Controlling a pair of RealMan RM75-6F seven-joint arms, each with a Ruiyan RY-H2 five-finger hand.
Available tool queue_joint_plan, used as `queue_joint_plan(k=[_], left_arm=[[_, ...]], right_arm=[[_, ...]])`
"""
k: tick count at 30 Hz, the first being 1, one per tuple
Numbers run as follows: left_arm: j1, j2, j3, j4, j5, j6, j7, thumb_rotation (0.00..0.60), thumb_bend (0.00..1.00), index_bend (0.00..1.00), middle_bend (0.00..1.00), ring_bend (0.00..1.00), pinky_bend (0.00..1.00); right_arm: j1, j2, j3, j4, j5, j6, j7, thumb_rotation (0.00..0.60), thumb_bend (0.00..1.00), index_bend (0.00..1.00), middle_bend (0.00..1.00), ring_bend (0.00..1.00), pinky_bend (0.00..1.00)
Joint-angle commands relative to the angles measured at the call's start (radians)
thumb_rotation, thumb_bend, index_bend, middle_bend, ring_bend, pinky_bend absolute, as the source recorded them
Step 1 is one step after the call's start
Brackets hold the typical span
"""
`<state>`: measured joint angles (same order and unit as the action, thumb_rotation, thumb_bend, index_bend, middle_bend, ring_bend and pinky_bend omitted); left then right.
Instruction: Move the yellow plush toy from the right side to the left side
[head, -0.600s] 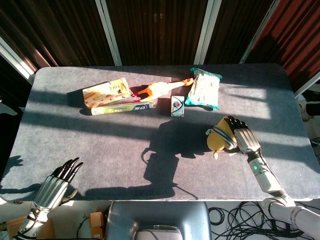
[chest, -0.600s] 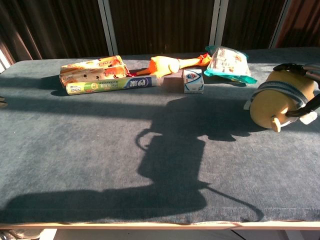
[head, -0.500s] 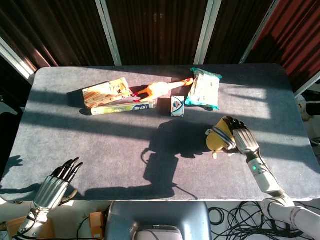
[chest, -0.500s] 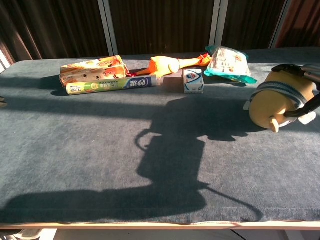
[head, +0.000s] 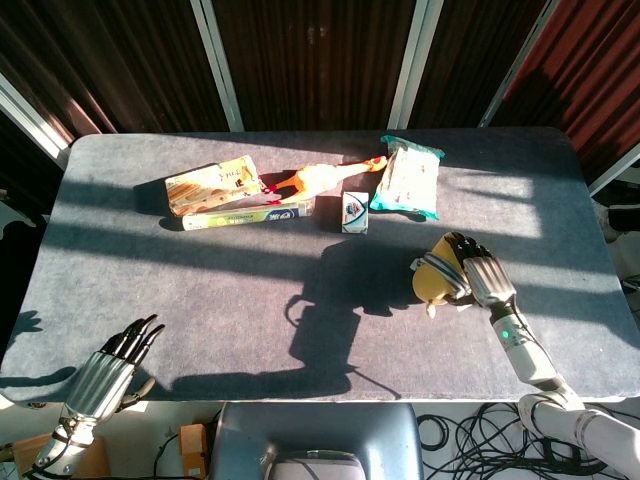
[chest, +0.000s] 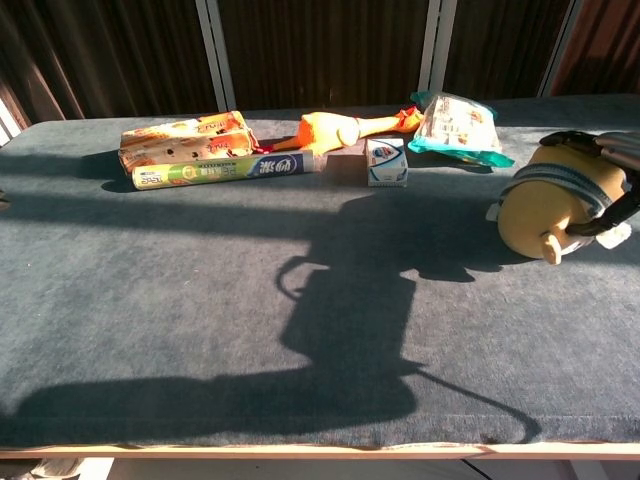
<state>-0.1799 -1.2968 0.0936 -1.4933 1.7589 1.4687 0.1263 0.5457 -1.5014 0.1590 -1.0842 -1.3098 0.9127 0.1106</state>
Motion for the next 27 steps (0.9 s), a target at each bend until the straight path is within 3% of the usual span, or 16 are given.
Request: queue_joint_plan(k=[1, 3, 6, 10, 14, 19, 23, 27], left_arm=[[0.001, 0.002, 0.000, -0.002, 0.000, 0.002, -0.002, 0.600, 0.28, 0.00, 0.00, 0.08, 0.30], [0.001, 0.004, 0.000, -0.004, 0.000, 0.004, -0.006, 0.600, 0.28, 0.00, 0.00, 0.08, 0.30], [0.003, 0.007, -0.001, -0.004, 0.003, 0.011, -0.011, 0.600, 0.28, 0.00, 0.00, 0.08, 0.30], [0.004, 0.010, 0.000, -0.005, 0.005, 0.014, -0.019, 0.600, 0.28, 0.00, 0.00, 0.08, 0.29], [0.005, 0.012, 0.000, -0.005, 0.006, 0.018, -0.025, 0.600, 0.28, 0.00, 0.00, 0.08, 0.30], [0.004, 0.014, -0.002, -0.004, 0.002, 0.018, -0.034, 0.600, 0.28, 0.00, 0.00, 0.08, 0.30], [0.005, 0.015, -0.005, -0.005, -0.001, 0.020, -0.038, 0.600, 0.28, 0.00, 0.00, 0.08, 0.30], [0.005, 0.017, -0.007, -0.005, -0.003, 0.021, -0.046, 0.600, 0.28, 0.00, 0.00, 0.08, 0.30]], right_arm=[[0.015, -0.063, 0.015, 0.091, 0.019, 0.018, -0.047, 0.600, 0.00, 0.16, 0.16, 0.24, 0.55], [0.022, -0.112, 0.024, 0.160, 0.032, 0.033, -0.078, 0.600, 0.03, 0.37, 0.33, 0.43, 0.70], [0.030, -0.185, 0.039, 0.261, 0.042, 0.067, -0.106, 0.600, 0.10, 0.62, 0.50, 0.60, 0.88], [0.033, -0.259, 0.039, 0.350, 0.004, 0.144, -0.038, 0.600, 0.15, 0.76, 0.57, 0.67, 0.96], [0.024, -0.266, 0.015, 0.308, -0.090, 0.280, 0.087, 0.600, 0.15, 0.78, 0.57, 0.67, 0.96], [0.053, -0.230, -0.012, 0.171, -0.213, 0.394, 0.176, 0.600, 0.15, 0.78, 0.57, 0.67, 0.96], [0.098, -0.227, 0.002, 0.058, -0.232, 0.367, 0.226, 0.600, 0.15, 0.78, 0.57, 0.67, 0.96], [0.154, -0.256, 0.022, 0.015, -0.219, 0.294, 0.229, 0.600, 0.15, 0.76, 0.57, 0.66, 0.94]])
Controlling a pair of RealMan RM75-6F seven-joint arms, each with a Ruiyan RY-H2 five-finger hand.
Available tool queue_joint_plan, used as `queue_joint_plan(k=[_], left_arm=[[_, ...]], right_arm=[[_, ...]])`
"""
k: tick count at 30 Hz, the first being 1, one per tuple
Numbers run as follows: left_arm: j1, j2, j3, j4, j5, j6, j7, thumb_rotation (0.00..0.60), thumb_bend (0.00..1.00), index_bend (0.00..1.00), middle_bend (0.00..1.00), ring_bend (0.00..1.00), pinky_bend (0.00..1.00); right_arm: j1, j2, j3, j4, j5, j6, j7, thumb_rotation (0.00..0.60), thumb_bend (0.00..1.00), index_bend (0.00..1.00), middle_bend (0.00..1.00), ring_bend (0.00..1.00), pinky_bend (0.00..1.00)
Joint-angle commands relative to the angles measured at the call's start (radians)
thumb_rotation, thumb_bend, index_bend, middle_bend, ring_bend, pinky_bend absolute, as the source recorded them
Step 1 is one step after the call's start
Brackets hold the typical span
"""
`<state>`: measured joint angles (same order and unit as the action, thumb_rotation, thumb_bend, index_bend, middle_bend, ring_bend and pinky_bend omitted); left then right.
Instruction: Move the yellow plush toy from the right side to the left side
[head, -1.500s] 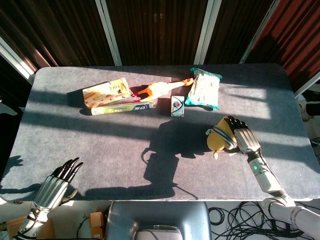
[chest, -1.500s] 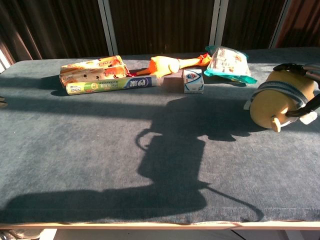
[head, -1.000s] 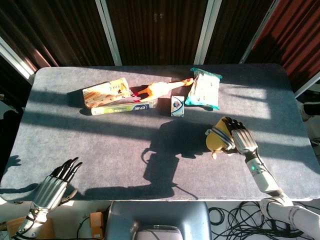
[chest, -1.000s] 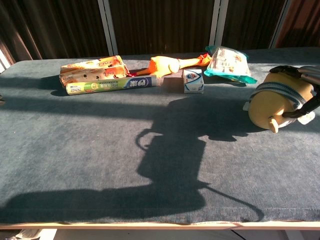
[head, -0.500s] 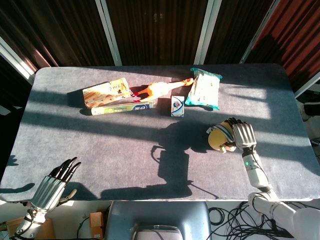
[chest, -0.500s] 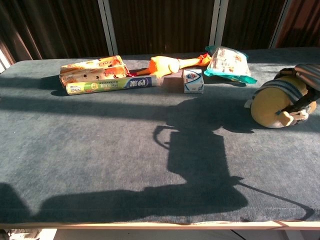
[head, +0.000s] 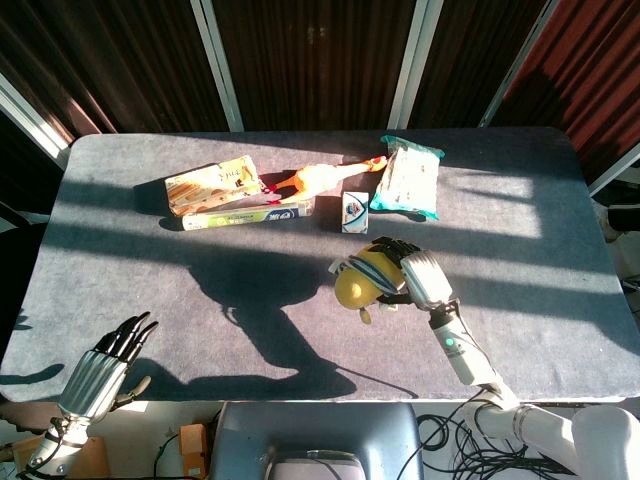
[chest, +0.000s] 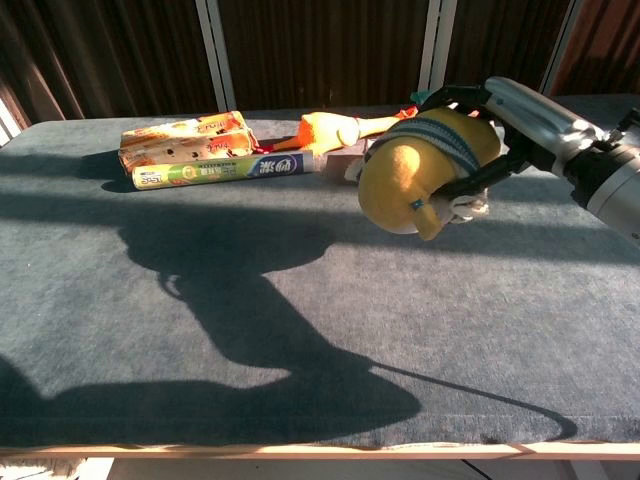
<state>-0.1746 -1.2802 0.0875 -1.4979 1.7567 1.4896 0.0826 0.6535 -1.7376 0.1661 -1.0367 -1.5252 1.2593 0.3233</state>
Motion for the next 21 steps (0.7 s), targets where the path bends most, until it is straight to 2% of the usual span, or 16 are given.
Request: queue_joint_plan(k=[1, 4, 7, 9, 12, 14, 17, 21], left_arm=[[0.000, 0.002, -0.001, 0.000, -0.002, 0.001, -0.005, 0.600, 0.28, 0.00, 0.00, 0.08, 0.30], [0.001, 0.004, -0.002, 0.001, -0.003, 0.003, -0.009, 0.600, 0.28, 0.00, 0.00, 0.08, 0.30], [0.002, 0.007, -0.004, 0.000, -0.003, 0.008, -0.015, 0.600, 0.28, 0.00, 0.00, 0.08, 0.30], [0.004, 0.008, -0.005, 0.001, -0.004, 0.012, -0.020, 0.600, 0.28, 0.01, 0.00, 0.09, 0.30], [0.005, 0.010, -0.006, 0.002, -0.006, 0.014, -0.026, 0.600, 0.28, 0.01, 0.00, 0.09, 0.30], [0.005, 0.012, -0.005, 0.002, -0.005, 0.015, -0.029, 0.600, 0.28, 0.01, 0.00, 0.09, 0.30], [0.007, 0.014, -0.005, 0.000, -0.003, 0.020, -0.033, 0.600, 0.28, 0.01, 0.00, 0.09, 0.30], [0.007, 0.013, -0.004, 0.000, 0.002, 0.021, -0.030, 0.600, 0.28, 0.01, 0.00, 0.09, 0.30]], right_arm=[[0.061, -0.035, 0.018, -0.035, 0.001, -0.074, 0.022, 0.600, 0.15, 0.75, 0.57, 0.65, 0.93], [0.109, -0.062, 0.014, -0.044, 0.006, -0.158, 0.083, 0.600, 0.15, 0.62, 0.54, 0.55, 0.81], [0.148, -0.086, 0.009, -0.043, 0.014, -0.235, 0.157, 0.600, 0.15, 0.47, 0.41, 0.39, 0.65], [0.166, -0.095, 0.003, -0.041, 0.013, -0.268, 0.198, 0.600, 0.15, 0.35, 0.31, 0.25, 0.50], [0.178, -0.110, -0.005, -0.026, 0.006, -0.281, 0.235, 0.600, 0.15, 0.21, 0.18, 0.09, 0.30], [0.180, -0.117, -0.012, -0.012, -0.002, -0.275, 0.244, 0.600, 0.14, 0.09, 0.07, 0.02, 0.20], [0.179, -0.109, -0.028, -0.011, -0.019, -0.264, 0.253, 0.600, 0.12, 0.00, 0.00, 0.00, 0.10], [0.171, -0.088, -0.038, -0.025, -0.032, -0.239, 0.250, 0.600, 0.11, 0.00, 0.00, 0.00, 0.06]])
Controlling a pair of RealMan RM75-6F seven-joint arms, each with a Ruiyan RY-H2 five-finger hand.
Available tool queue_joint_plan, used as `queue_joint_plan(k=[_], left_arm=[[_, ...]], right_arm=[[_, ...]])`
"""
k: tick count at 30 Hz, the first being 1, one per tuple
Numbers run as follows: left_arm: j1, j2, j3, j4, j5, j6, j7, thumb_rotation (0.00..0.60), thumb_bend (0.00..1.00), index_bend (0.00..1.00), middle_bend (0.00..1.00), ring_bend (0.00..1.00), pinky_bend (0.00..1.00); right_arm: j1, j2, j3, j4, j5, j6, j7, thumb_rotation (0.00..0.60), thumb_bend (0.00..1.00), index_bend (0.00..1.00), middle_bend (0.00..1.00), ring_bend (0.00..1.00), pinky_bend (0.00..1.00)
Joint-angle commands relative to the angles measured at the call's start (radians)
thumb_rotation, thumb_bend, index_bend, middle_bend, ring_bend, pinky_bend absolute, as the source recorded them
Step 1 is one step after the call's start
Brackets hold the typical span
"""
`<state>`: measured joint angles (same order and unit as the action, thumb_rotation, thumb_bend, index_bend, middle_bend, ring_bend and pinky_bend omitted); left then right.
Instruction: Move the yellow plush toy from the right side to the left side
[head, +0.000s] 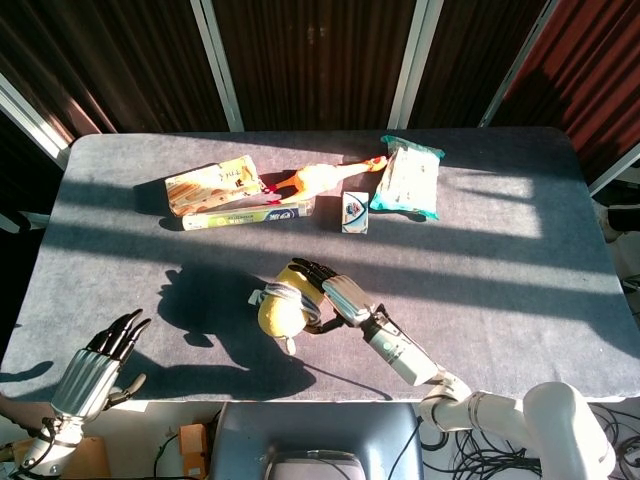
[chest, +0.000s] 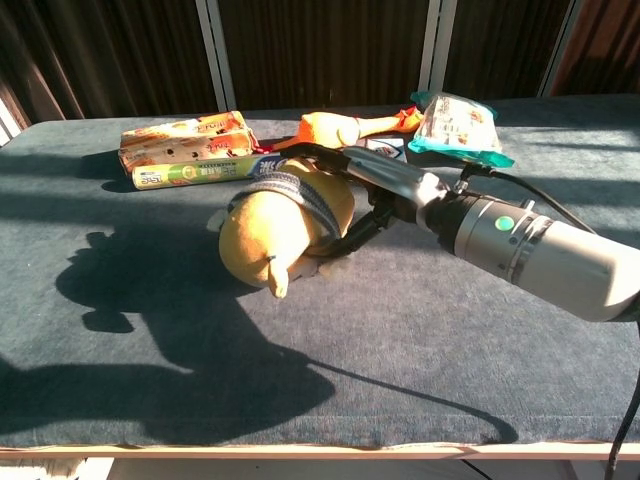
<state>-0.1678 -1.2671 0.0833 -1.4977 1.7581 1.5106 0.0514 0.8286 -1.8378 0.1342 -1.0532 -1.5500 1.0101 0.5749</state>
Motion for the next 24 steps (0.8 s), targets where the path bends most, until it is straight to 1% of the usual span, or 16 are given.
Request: queue_joint_plan(k=[1, 8, 12, 13, 16, 17, 19, 20, 21, 22, 24], left_arm=[[0.000, -0.001, 0.001, -0.001, 0.002, -0.001, 0.003, 0.600, 0.28, 0.01, 0.00, 0.09, 0.30], [-0.001, -0.003, 0.003, -0.001, 0.004, -0.007, 0.011, 0.600, 0.28, 0.01, 0.00, 0.09, 0.30], [-0.002, -0.005, 0.004, -0.001, 0.004, -0.012, 0.014, 0.600, 0.28, 0.01, 0.00, 0.09, 0.30], [-0.003, -0.005, 0.004, -0.001, 0.005, -0.013, 0.015, 0.600, 0.28, 0.01, 0.00, 0.09, 0.30], [-0.003, -0.006, 0.005, -0.001, 0.005, -0.015, 0.017, 0.600, 0.28, 0.01, 0.00, 0.09, 0.30], [-0.003, -0.006, 0.006, -0.001, 0.006, -0.016, 0.018, 0.600, 0.28, 0.01, 0.00, 0.09, 0.30], [-0.004, -0.008, 0.007, -0.001, 0.008, -0.017, 0.020, 0.600, 0.28, 0.01, 0.00, 0.09, 0.30], [-0.005, -0.009, 0.009, -0.001, 0.011, -0.019, 0.025, 0.600, 0.28, 0.01, 0.00, 0.09, 0.30], [-0.006, -0.011, 0.011, -0.001, 0.017, -0.021, 0.033, 0.600, 0.28, 0.01, 0.00, 0.09, 0.30], [-0.006, -0.013, 0.011, -0.002, 0.018, -0.022, 0.038, 0.600, 0.28, 0.01, 0.00, 0.09, 0.30], [-0.007, -0.017, 0.010, -0.003, 0.017, -0.026, 0.042, 0.600, 0.28, 0.00, 0.00, 0.09, 0.30]], right_arm=[[-0.006, 0.022, -0.009, -0.014, -0.009, 0.012, -0.001, 0.600, 0.10, 0.00, 0.00, 0.00, 0.05], [-0.023, 0.090, -0.020, -0.081, -0.025, 0.050, -0.004, 0.600, 0.06, 0.00, 0.00, 0.00, 0.01], [-0.054, 0.172, -0.025, -0.182, -0.046, 0.116, -0.010, 0.600, 0.06, 0.00, 0.00, 0.00, 0.00], [-0.069, 0.201, -0.030, -0.221, -0.051, 0.137, -0.023, 0.600, 0.06, 0.00, 0.00, 0.00, 0.00], [-0.088, 0.231, -0.034, -0.263, -0.053, 0.162, -0.050, 0.600, 0.06, 0.00, 0.00, 0.00, 0.00], [-0.105, 0.256, -0.039, -0.291, -0.058, 0.186, -0.080, 0.600, 0.06, 0.00, 0.00, 0.00, 0.00], [-0.161, 0.333, -0.072, -0.379, -0.077, 0.247, -0.178, 0.600, 0.06, 0.00, 0.00, 0.00, 0.00], [-0.227, 0.406, -0.106, -0.445, -0.062, 0.292, -0.288, 0.600, 0.06, 0.00, 0.00, 0.00, 0.00], [-0.319, 0.477, -0.160, -0.509, -0.027, 0.347, -0.378, 0.600, 0.06, 0.00, 0.00, 0.00, 0.00], [-0.372, 0.526, -0.197, -0.569, -0.010, 0.374, -0.443, 0.600, 0.06, 0.00, 0.00, 0.00, 0.01], [-0.425, 0.569, -0.229, -0.588, 0.024, 0.388, -0.508, 0.600, 0.06, 0.00, 0.00, 0.00, 0.01]])
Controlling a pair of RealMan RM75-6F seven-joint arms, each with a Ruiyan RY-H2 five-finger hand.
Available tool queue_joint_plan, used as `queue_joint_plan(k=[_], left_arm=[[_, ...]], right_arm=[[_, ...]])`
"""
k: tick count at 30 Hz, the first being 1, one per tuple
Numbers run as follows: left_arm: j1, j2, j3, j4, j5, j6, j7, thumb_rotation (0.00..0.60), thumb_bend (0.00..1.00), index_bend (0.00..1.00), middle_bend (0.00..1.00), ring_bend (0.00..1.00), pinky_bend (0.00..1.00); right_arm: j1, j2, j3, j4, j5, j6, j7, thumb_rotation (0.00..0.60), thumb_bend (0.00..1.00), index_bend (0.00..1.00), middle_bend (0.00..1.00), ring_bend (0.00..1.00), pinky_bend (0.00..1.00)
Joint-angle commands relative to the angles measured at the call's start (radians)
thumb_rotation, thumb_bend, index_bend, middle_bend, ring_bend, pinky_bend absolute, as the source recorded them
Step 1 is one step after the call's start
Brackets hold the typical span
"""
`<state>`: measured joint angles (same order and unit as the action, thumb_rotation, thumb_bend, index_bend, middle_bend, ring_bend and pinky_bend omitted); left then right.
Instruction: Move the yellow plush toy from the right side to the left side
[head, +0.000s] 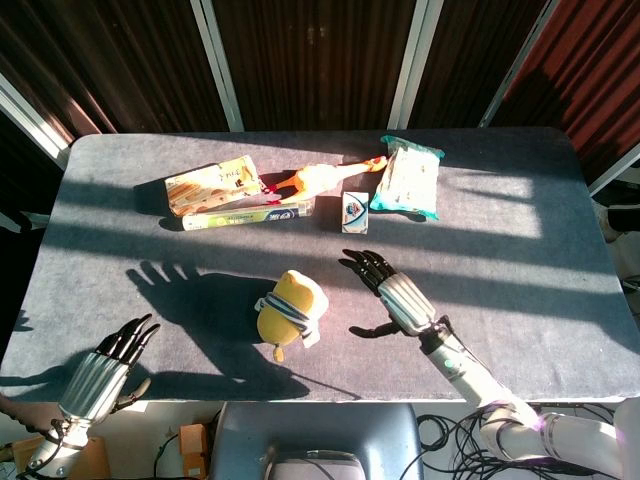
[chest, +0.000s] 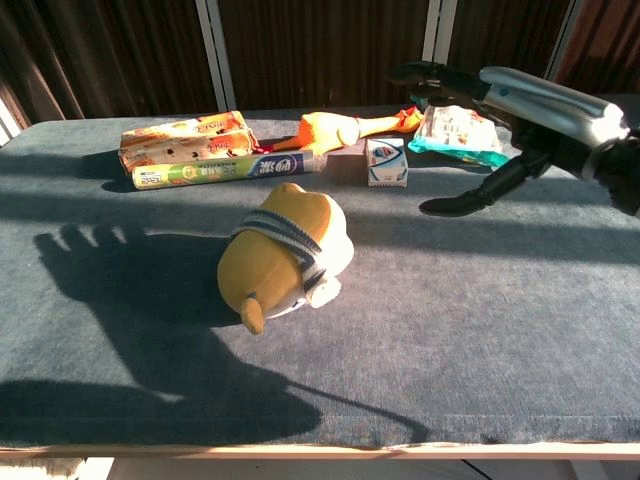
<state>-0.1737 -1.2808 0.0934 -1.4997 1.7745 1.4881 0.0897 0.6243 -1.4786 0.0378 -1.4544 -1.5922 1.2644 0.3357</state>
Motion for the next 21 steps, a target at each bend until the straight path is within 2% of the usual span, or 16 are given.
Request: queue_joint_plan(k=[1, 5, 9, 15, 21], left_arm=[[-0.002, -0.005, 0.000, -0.002, 0.000, -0.005, 0.008, 0.600, 0.28, 0.00, 0.00, 0.09, 0.30], [-0.009, -0.019, -0.008, -0.010, -0.005, -0.020, 0.040, 0.600, 0.28, 0.00, 0.00, 0.09, 0.30], [-0.029, -0.050, -0.026, -0.019, -0.010, -0.048, 0.087, 0.600, 0.27, 0.00, 0.00, 0.09, 0.30], [-0.088, -0.084, -0.055, -0.086, -0.013, -0.132, 0.183, 0.600, 0.24, 0.00, 0.00, 0.02, 0.32], [-0.163, -0.155, -0.118, -0.163, -0.058, -0.227, 0.267, 0.600, 0.23, 0.00, 0.00, 0.00, 0.34]], right_arm=[[-0.239, 0.216, -0.137, -0.177, 0.082, 0.141, -0.291, 0.600, 0.06, 0.00, 0.00, 0.00, 0.01], [-0.297, 0.217, -0.127, -0.127, 0.142, 0.169, -0.371, 0.600, 0.06, 0.00, 0.00, 0.00, 0.01], [-0.327, 0.229, -0.109, -0.116, 0.155, 0.189, -0.374, 0.600, 0.06, 0.00, 0.00, 0.00, 0.01], [-0.355, 0.277, -0.125, -0.118, 0.085, 0.204, -0.326, 0.600, 0.06, 0.00, 0.00, 0.00, 0.01], [-0.376, 0.314, -0.135, -0.122, 0.049, 0.198, -0.295, 0.600, 0.06, 0.00, 0.00, 0.00, 0.01]])
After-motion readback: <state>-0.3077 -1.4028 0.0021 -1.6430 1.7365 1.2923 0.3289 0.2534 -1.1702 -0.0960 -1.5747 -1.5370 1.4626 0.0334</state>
